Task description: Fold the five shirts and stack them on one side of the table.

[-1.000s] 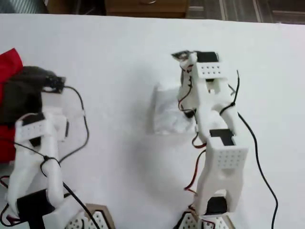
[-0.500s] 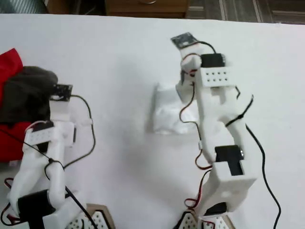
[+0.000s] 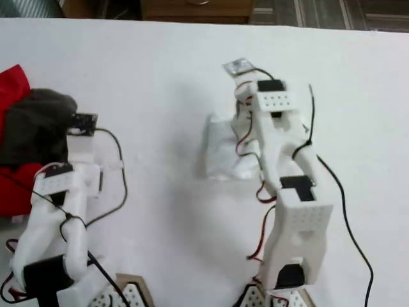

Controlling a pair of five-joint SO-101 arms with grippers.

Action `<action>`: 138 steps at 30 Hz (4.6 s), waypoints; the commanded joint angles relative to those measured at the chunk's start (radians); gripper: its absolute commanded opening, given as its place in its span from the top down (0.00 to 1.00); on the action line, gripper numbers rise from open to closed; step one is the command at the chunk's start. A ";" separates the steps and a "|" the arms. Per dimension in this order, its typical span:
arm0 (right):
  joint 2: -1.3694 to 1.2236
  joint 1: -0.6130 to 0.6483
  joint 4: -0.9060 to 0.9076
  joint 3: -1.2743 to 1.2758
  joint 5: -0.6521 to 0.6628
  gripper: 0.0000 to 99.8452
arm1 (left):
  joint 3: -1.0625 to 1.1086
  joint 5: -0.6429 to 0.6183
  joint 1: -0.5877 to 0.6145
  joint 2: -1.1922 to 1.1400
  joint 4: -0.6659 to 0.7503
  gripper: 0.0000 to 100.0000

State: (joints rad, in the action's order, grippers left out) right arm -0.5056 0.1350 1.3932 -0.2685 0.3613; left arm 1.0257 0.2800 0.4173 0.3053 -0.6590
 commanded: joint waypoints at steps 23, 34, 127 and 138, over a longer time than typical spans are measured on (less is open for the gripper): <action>0.174 -0.380 0.366 0.006 0.465 0.98 | -0.004 -0.009 -0.005 0.032 0.015 0.97; 0.246 -0.203 0.013 0.014 -0.025 0.98 | -0.007 -0.011 -0.008 0.034 0.015 0.97; -0.380 -0.372 0.031 -0.637 0.041 0.93 | -0.559 -0.236 -0.140 -0.471 -0.224 0.97; -0.380 -0.372 0.036 -0.781 0.061 0.98 | -0.559 -0.236 -0.140 -0.471 -0.226 0.97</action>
State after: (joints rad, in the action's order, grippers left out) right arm -0.8938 -0.2225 1.4193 -0.9743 0.3997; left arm 0.4964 0.0499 0.2885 -0.1672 -0.8815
